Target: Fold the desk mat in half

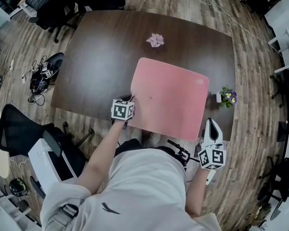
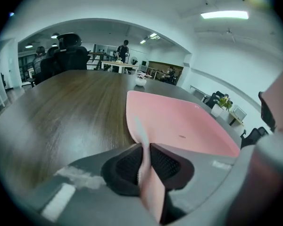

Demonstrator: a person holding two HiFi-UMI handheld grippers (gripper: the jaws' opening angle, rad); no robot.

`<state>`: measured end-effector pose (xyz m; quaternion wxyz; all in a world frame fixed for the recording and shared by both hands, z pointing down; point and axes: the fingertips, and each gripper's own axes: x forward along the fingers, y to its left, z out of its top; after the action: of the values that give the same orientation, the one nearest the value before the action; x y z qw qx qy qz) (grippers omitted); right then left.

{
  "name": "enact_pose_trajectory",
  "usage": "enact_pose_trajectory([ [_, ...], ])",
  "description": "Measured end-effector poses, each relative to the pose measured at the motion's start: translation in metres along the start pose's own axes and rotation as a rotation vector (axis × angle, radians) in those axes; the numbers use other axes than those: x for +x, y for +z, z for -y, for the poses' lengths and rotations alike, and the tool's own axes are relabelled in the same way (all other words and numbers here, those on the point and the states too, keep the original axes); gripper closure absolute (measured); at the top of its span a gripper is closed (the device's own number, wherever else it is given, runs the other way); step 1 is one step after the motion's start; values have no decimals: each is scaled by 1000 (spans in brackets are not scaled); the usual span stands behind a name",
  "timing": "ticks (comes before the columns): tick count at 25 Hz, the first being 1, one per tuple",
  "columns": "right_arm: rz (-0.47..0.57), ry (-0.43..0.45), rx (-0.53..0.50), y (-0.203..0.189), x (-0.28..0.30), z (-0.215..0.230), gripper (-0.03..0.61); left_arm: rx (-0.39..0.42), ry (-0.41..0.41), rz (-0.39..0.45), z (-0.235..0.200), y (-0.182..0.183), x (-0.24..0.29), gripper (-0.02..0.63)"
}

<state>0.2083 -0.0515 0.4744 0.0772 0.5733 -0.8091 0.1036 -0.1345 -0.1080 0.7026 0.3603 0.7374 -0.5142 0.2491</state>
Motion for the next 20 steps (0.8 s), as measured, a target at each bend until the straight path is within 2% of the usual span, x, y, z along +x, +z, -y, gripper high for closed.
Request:
enact_pose_trajectory([
  [12, 3, -16, 24, -4, -2, 6, 577, -104, -121, 72, 17, 18, -21, 557],
  [20, 9, -18, 32, -4, 1, 5, 577, -80, -277, 151, 74, 54, -48, 557],
])
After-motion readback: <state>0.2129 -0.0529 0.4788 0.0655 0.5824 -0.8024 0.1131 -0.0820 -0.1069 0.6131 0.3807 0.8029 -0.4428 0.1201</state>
